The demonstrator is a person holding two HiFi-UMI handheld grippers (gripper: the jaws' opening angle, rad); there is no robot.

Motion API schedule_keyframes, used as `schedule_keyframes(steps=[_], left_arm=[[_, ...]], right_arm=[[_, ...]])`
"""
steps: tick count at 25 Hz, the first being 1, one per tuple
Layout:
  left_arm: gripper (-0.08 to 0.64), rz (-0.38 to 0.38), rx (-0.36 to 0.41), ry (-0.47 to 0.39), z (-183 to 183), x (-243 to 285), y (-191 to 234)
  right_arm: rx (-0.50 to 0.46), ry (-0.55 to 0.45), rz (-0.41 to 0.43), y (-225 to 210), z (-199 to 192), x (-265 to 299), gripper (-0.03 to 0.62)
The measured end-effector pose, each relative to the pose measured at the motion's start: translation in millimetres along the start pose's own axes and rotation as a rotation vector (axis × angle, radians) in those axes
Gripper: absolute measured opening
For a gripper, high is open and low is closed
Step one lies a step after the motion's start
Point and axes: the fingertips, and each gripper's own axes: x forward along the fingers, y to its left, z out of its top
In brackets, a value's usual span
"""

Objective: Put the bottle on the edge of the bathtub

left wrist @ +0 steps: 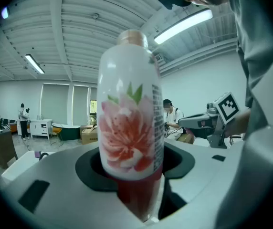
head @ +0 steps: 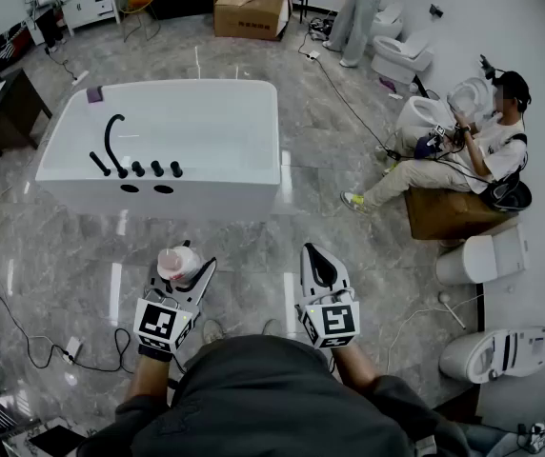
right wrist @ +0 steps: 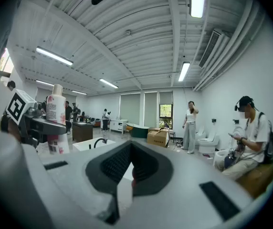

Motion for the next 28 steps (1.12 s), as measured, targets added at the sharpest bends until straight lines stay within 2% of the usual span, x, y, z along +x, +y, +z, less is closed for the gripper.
schedule_keyframes(steps=[15, 28], left_arm=[[0.238, 0.004, 0.008, 0.017, -8, 9, -11], [0.236, 0.129, -0.054, 0.026, -19, 44, -41]], right_arm=[[0.027, -0.032, 0.005, -16, -8, -9, 0.000], [0.016, 0.008, 0.087, -86, -40, -15, 0.000]])
